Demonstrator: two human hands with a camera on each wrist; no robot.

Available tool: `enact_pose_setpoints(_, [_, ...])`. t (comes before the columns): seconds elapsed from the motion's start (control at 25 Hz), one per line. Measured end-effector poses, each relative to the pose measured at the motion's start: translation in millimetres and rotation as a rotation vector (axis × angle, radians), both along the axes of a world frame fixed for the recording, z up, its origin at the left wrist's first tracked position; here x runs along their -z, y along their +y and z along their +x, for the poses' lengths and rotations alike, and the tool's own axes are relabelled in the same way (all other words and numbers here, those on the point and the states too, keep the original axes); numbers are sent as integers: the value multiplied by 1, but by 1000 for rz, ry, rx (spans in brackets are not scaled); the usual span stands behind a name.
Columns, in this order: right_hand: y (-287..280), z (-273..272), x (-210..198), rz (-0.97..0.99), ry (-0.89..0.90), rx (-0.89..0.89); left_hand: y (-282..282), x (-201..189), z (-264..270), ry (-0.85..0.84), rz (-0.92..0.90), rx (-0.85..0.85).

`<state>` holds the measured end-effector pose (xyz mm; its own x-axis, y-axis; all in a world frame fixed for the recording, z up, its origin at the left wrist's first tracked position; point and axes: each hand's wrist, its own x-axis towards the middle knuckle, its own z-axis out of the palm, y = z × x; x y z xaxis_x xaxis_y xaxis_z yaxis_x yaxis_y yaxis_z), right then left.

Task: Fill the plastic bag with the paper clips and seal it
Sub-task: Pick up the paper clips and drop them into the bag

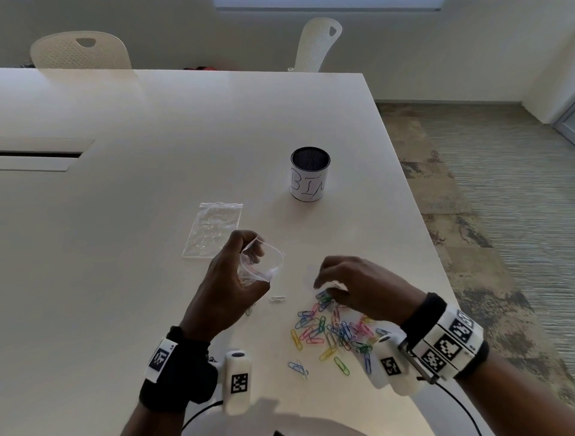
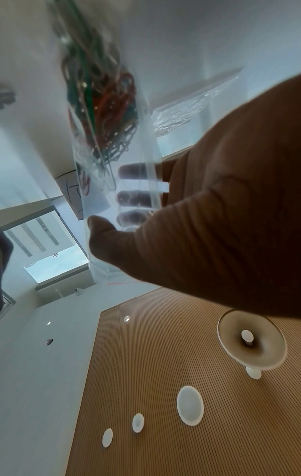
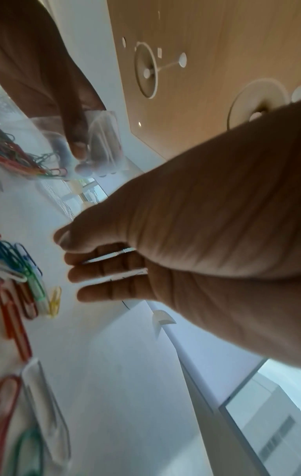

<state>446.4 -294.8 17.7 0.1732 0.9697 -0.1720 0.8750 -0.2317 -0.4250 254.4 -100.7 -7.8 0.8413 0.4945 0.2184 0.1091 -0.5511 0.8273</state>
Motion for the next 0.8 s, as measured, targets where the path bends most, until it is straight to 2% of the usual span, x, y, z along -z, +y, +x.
enact_pose_setpoints(0.08, [-8,3,-1,-52,-62,53,-1,1,1,12,4,9])
enact_pose_setpoints(0.24, [-19,-7,0,-225,-66,3,-3,1,3,36,15,10])
enact_pose_setpoints(0.52, [-18,-21,4,-98,7,49,-11,2,4,46,18,23])
enact_pose_setpoints(0.8, [-10,-28,7,-58,-93,55,-16,2,3,34,18,17])
